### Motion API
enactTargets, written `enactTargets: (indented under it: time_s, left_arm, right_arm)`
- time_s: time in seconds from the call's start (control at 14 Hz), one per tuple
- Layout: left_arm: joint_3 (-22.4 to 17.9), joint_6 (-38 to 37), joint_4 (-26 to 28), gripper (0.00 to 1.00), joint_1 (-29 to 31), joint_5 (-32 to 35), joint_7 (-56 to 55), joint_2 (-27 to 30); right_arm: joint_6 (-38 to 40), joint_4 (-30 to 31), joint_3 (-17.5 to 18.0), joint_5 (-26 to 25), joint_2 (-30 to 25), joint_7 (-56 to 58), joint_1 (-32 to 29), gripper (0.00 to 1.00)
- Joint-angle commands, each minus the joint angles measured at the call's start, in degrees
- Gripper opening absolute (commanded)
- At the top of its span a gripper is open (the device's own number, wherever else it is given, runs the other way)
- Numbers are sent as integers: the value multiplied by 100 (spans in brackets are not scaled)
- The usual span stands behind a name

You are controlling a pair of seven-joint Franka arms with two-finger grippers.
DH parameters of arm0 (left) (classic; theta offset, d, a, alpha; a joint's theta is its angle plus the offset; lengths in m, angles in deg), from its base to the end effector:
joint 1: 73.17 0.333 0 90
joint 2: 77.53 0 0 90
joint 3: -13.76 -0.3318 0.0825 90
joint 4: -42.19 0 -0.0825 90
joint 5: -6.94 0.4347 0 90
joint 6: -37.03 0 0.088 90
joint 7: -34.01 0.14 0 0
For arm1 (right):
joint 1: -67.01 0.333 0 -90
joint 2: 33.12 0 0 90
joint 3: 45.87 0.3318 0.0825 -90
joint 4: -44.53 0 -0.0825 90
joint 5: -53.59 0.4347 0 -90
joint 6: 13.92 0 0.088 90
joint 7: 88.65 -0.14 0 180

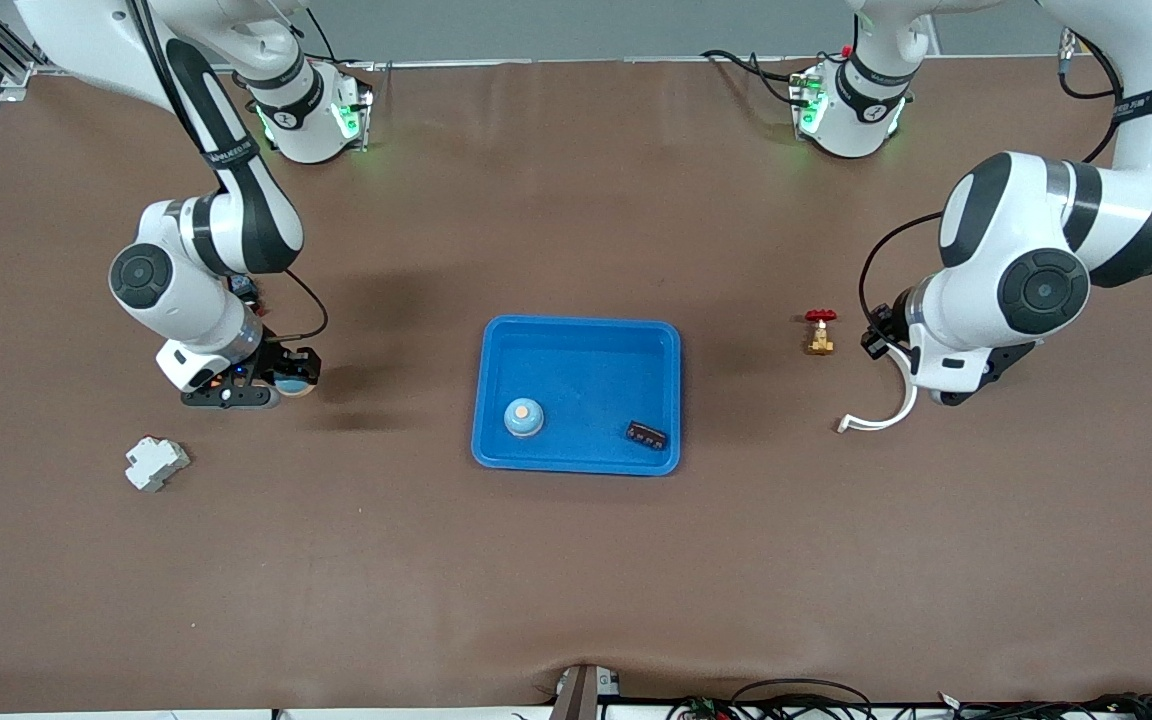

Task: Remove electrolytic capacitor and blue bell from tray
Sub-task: 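Carry the bell toward the red buttons while the left gripper carries the capacitor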

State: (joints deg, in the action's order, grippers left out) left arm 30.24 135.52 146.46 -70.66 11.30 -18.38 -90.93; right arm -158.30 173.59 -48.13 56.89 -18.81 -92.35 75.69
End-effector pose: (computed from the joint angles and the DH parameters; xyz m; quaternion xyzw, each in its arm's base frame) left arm 0.6029 -0.1341 0.3521 -0.9362 -0.3121 0.1334 0.0910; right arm 0.5744 0.0646 0.1962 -0.9999 -0.0011 -0.0079 0.0129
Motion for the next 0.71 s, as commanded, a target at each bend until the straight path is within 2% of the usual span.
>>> enactTargets:
  time_s: [0.0, 0.43, 0.64]
  left_arm:
    - [-14, 265, 111, 0, 145, -111, 98, -179]
    - [-67, 1145, 208, 0, 180, -14, 54, -1040]
    - [-84, 1733, 427, 0, 329, 300, 1, -1296]
  right_arm:
    - [-195, 164, 85, 31, -8, 309, -305, 0]
    - [-766, 155, 94, 40, 511, 318, -367, 0]
    - [-855, 76, 94, 40, 722, 318, -367, 0]
